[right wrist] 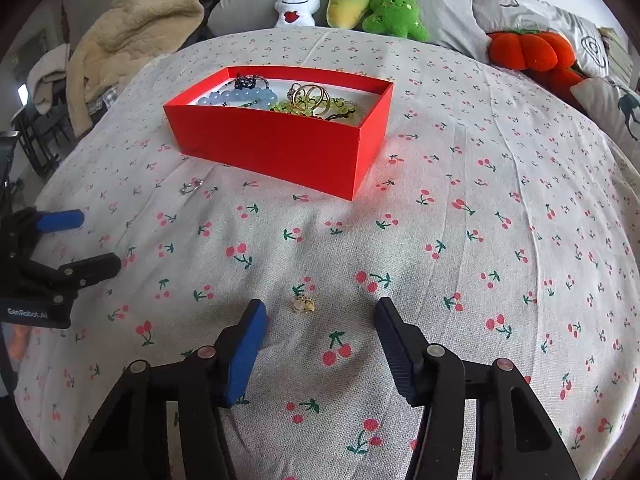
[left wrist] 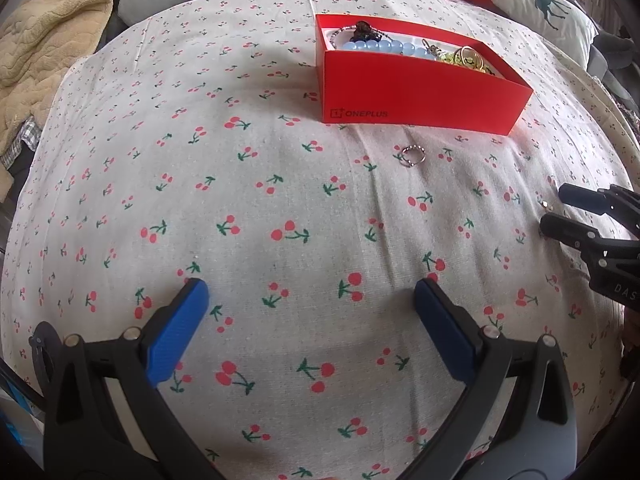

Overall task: Organize jewelry
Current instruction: 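Grasp the small gold earring with the right tool while the left tool grasps the silver ring, then carry the silver ring and earring over the red box with both tools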

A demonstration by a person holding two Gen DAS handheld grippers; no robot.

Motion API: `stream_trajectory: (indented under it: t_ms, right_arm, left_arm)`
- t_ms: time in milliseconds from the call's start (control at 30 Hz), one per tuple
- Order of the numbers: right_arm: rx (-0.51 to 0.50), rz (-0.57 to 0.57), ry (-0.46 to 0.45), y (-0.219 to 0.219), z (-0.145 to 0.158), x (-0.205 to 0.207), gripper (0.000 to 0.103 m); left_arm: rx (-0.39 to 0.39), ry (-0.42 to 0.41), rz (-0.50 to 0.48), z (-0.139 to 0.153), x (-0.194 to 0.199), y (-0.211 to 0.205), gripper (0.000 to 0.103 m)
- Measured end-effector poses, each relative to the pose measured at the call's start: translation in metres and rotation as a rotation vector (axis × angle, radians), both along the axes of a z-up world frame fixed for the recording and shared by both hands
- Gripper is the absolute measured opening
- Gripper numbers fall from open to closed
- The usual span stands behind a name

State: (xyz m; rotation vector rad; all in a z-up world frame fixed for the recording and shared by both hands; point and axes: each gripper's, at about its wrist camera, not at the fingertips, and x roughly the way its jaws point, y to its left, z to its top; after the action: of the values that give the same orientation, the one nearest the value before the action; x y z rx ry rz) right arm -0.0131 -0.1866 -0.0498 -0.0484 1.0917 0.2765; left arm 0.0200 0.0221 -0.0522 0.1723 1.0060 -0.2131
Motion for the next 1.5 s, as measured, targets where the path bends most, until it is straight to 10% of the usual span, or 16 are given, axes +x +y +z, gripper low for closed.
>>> stream_trajectory:
  t_ms: [267, 767, 1100, 1500]
  right_arm:
    - [0.004, 0.081, 0.010, 0.013, -0.001, -0.001, 0.021]
    - [0.051, 0.050, 0.026, 0.004, 0.004, 0.003, 0.010]
    - [0.105, 0.020, 0.030, -0.010, 0.015, 0.003, 0.010]
    - [0.143, -0.014, 0.044, -0.032, 0.017, 0.003, 0.010]
  left_arm:
    - [-0.003, 0.004, -0.005, 0.000, 0.000, -0.002, 0.102]
    - [-0.047, -0.008, -0.036, 0.006, 0.001, -0.016, 0.100]
    - [-0.132, -0.036, -0.080, 0.005, 0.023, -0.044, 0.060]
    - [-0.129, -0.062, -0.094, -0.001, 0.045, -0.054, 0.041]
